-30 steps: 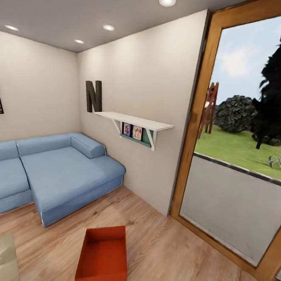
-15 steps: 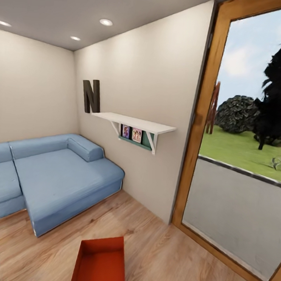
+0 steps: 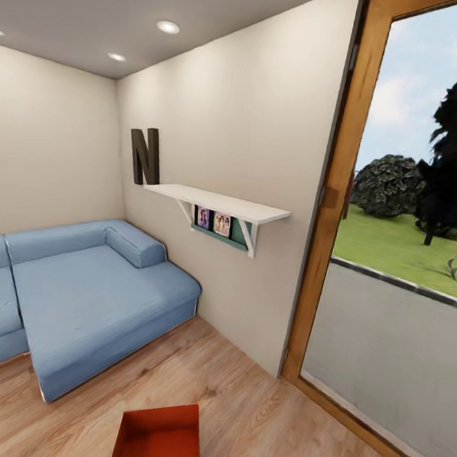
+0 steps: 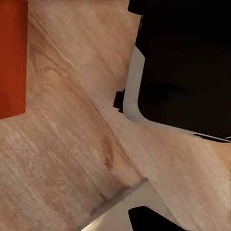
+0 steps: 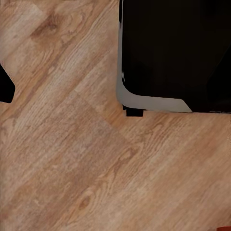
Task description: Move the two storage containers from the living room to the garage. In the garage, place one container on the floor and stack the other container on top of it (either order is fine).
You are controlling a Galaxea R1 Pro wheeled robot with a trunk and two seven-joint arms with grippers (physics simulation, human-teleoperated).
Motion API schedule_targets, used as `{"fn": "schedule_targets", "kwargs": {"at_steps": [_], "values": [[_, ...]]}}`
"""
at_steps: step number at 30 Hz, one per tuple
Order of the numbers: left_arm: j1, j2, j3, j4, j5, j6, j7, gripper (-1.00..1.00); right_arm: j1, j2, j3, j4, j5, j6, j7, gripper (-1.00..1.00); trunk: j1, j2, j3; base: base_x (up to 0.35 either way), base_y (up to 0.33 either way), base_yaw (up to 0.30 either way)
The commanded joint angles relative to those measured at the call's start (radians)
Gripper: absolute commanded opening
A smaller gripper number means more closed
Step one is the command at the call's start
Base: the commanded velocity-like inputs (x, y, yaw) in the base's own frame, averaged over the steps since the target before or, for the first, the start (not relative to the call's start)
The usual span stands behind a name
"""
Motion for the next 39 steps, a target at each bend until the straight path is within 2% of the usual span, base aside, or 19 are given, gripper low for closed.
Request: {"fn": "schedule_targets", "kwargs": {"at_steps": [1, 9, 17, 22, 35, 39], "values": [[0.000, 0.000, -0.003, 0.001, 0.007, -0.003, 0.001, 1.00, -0.001, 0.000, 0.008, 0.003, -0.003, -0.005, -0.003, 1.00, 0.001, -0.001, 0.000, 0.241, 0.055, 0.000], [-0.001, 0.000, -0.003, 0.001, 0.007, -0.004, 0.001, 1.00, -0.001, 0.000, 0.009, 0.003, -0.002, -0.005, -0.003, 1.00, 0.001, -0.001, 0.000, 0.022, 0.020, 0.000], [-0.001, 0.000, -0.003, 0.001, 0.010, -0.003, 0.003, 1.00, -0.001, 0.000, 0.009, 0.002, -0.002, -0.004, -0.003, 1.00, 0.001, -0.001, 0.000, 0.001, 0.256, 0.000], [-0.001, 0.000, -0.003, 0.001, 0.010, -0.004, 0.002, 1.00, -0.001, 0.001, 0.011, 0.003, 0.000, -0.001, -0.003, 1.00, 0.001, -0.001, 0.000, 0.000, 0.086, 0.015], [0.000, 0.000, -0.003, 0.001, 0.010, -0.004, 0.003, 1.00, -0.001, 0.000, 0.014, 0.003, 0.001, 0.000, -0.003, 1.00, 0.001, -0.001, 0.000, 0.000, 0.004, 0.244], [-0.001, 0.000, -0.003, 0.001, 0.010, -0.004, 0.003, 1.00, -0.001, 0.000, 0.014, 0.003, -0.001, -0.001, -0.003, 1.00, 0.001, -0.001, 0.000, 0.000, 0.000, 0.061]]}}
